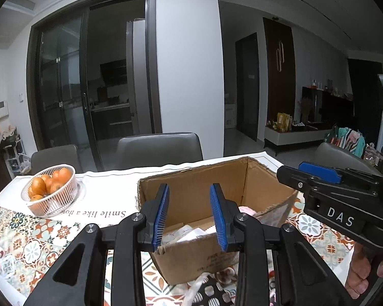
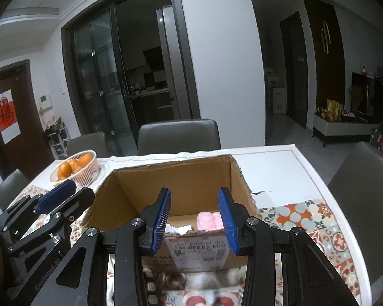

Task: Organize soft objects
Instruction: 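Move both tools back to the remaining items on the table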

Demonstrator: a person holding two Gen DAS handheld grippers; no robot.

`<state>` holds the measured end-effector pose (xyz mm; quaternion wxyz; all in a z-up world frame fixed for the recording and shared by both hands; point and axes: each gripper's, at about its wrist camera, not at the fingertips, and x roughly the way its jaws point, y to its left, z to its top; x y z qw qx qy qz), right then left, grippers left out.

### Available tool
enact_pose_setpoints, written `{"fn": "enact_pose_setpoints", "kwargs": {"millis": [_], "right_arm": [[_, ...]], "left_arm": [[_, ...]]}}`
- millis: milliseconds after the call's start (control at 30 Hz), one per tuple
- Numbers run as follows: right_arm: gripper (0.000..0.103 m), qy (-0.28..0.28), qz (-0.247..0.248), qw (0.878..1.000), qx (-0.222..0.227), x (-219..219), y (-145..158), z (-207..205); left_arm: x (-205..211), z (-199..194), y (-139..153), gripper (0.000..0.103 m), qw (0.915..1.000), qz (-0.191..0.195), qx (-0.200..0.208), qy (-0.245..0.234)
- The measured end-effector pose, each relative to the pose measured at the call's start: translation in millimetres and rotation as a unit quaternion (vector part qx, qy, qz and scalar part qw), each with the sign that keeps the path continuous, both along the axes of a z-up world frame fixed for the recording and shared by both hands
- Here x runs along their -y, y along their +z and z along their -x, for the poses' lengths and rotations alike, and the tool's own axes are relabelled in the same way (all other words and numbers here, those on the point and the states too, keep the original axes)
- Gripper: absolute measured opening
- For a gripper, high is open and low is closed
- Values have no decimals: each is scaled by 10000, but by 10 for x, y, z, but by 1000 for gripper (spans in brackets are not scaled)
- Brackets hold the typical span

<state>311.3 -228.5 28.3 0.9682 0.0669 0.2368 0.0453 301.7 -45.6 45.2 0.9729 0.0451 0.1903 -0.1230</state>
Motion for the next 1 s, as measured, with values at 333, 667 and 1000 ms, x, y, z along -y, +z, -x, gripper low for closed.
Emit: {"fn": "enact_pose_setpoints", "kwargs": {"millis": [333,667,1000], "right_arm": [[40,19,25,9999,137,-34,164,418],[48,-48,58,9998,203,-11,194,831],[58,-123,-27,9998,124,55,136,1151]], "left_arm": [[-35,428,152,35,10000,36,77,12],[-10,830,191,38,9999,-22,118,21],[35,1159,78,51,9999,-52,-153,17]]}}
